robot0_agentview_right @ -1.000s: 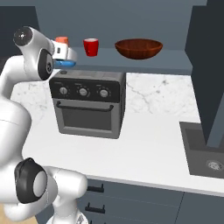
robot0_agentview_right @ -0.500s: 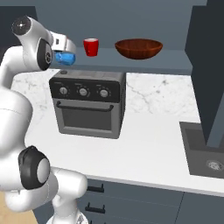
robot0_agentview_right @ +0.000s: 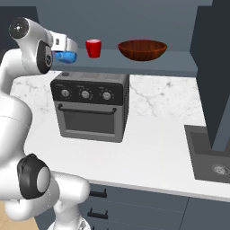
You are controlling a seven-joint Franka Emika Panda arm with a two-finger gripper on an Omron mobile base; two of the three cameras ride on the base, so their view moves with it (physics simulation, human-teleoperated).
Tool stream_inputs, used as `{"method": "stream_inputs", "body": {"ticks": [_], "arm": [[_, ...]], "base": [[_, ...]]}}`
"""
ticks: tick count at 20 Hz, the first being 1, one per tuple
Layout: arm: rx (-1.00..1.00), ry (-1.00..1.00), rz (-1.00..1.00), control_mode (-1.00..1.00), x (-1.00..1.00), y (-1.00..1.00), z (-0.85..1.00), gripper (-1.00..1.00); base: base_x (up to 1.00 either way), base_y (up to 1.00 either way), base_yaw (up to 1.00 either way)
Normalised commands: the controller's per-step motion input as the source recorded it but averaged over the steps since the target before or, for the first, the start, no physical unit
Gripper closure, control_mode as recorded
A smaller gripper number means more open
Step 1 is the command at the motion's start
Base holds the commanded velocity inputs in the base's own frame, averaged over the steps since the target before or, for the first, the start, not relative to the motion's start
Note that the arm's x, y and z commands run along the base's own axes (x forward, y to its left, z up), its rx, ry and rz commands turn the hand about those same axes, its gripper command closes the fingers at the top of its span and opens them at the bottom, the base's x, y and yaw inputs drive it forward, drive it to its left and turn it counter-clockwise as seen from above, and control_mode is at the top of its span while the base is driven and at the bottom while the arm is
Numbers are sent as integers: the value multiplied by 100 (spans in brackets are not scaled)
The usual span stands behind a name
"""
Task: Gather all objects into one cabinet and sort the glasses and bowls to opposite sides.
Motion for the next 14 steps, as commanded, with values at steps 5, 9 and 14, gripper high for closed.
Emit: {"method": "stream_inputs", "body": {"ticks": [5,9,14], "arm": [[0,-6,0,-100,6,0,-21,100],[0,0,0,-100,23,0,-35,100],[0,0,0,-100,29,0,-17,100]], "base": [[0,0,0],[0,0,0],[0,0,0]]}}
